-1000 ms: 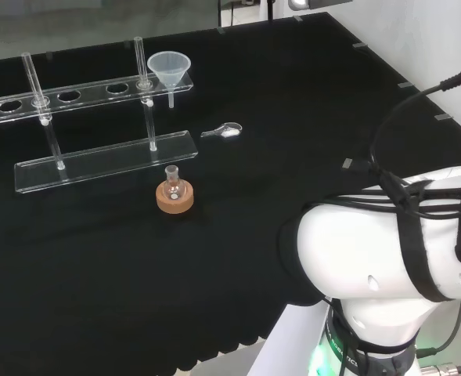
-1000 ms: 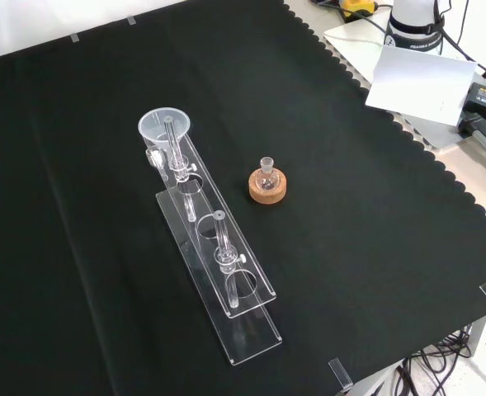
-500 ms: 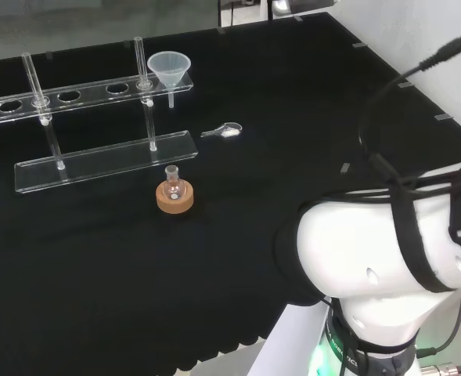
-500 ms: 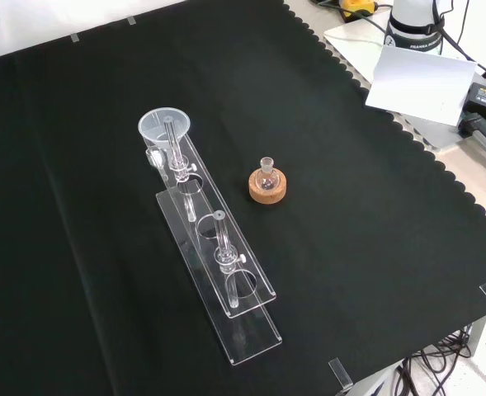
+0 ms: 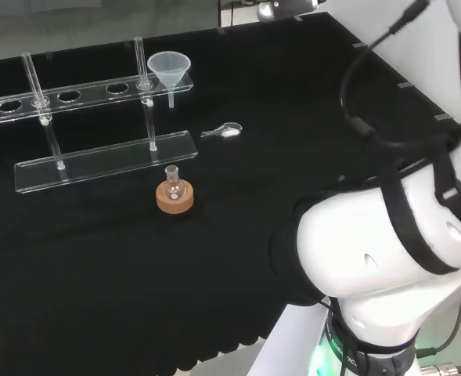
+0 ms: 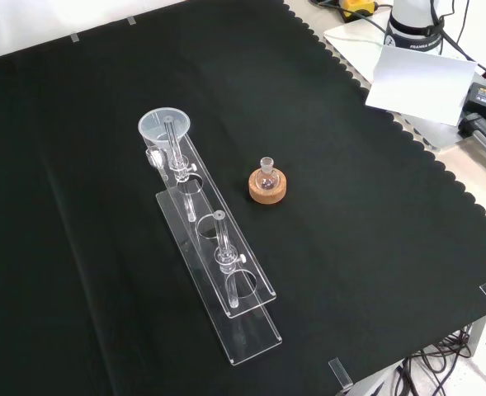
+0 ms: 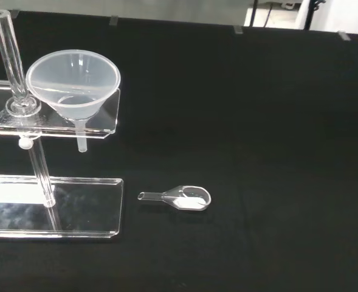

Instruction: Pick up the funnel from the transparent funnel stand.

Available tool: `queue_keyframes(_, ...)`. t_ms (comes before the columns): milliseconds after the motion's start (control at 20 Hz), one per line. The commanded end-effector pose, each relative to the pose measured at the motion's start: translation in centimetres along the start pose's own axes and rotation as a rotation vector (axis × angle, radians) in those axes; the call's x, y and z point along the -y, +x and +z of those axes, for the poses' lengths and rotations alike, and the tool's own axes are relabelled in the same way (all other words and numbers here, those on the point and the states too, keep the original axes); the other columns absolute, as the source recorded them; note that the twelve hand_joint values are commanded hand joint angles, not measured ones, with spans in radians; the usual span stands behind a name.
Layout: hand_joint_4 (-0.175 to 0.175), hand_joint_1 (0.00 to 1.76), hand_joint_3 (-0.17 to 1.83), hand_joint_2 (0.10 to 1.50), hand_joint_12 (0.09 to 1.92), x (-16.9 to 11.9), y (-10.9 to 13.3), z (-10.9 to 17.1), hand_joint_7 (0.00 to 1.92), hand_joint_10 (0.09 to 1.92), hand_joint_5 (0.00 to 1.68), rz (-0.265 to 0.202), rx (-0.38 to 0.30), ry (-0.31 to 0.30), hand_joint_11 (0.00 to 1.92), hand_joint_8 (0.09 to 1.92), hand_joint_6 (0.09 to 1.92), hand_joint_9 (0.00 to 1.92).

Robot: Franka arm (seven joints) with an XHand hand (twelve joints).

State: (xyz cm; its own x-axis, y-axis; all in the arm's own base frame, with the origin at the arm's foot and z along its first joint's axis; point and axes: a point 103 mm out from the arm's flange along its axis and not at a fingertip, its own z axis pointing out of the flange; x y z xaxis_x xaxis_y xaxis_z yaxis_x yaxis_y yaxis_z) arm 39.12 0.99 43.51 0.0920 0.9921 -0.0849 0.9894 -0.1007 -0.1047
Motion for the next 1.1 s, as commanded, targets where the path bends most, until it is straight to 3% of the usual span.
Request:
queue_keyframes(50,0.028,0.03,0.03,1.32,1.36,-5.7,0.4,1.2,0.0,0.62,0.15,-0.067,-0.02,0.007,0.1,0.25,0.09,0.12)
queue_keyframes(700,0.023,0.14,0.0,1.26,1.37,-9.8,1.9,5.0,0.01,0.64,0.17,-0.105,-0.036,0.081,0.09,0.33,0.09,0.13)
queue_keyframes(1100,0.022,0.39,-0.07,1.11,1.39,-11.1,4.7,6.6,0.04,0.66,0.16,-0.135,0.006,0.121,0.1,0.39,0.09,0.16)
